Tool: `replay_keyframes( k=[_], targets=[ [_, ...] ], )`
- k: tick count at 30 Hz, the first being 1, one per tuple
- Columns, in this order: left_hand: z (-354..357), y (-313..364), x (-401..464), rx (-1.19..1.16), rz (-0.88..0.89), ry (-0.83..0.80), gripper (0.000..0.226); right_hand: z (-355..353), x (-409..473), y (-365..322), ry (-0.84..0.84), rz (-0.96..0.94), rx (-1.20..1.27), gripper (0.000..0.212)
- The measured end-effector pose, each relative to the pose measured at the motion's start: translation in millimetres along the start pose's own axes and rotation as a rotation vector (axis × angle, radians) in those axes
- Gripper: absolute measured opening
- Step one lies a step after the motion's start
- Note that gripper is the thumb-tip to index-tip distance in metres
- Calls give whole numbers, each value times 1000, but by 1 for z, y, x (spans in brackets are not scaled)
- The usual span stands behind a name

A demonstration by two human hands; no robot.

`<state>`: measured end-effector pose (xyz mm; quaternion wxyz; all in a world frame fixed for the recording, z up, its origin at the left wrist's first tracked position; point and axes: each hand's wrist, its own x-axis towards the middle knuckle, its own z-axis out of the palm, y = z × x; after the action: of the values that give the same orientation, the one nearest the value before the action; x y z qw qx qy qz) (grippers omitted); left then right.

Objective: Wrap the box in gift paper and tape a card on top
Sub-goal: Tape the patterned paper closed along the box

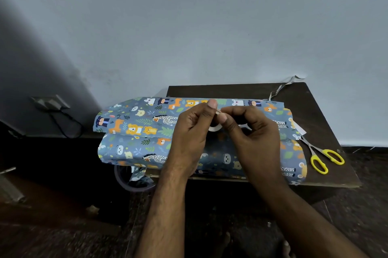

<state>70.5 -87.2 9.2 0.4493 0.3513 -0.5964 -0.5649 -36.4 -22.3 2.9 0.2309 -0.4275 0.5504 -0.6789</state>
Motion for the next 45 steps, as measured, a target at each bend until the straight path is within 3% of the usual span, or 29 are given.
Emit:
replay_keyframes(
  k=[9,17,29,32,35,37,41,45],
  targets=[
    [3,5,-2,7,43,48,48,-1,3,2,-29,57,-28,10],
    [1,-2,-1,54,70,23,43,-4,9,-5,-53,185,159,18],
    [-2,3,0,-91,-48,28,47,-3,8,2,-151,128,-85,15],
    [-4,2,-1,-26,-8,-67,24,-5,9,3,-130,149,-88,15],
    [-7,-3,-2,89,35,-119,72,-5,7,2,-110,110,-110,14],
    [-8,-3,-3,81,57,-110,85,-4,5,1,-96,95,-130,15],
    [-8,-3,-3,-7,62,-149,68,-4,7,1,-80,138,-121,14],
    [-8,-2,-3,3,35,-139,36,-8,11,-2,-124,214,-51,17]
  ],
)
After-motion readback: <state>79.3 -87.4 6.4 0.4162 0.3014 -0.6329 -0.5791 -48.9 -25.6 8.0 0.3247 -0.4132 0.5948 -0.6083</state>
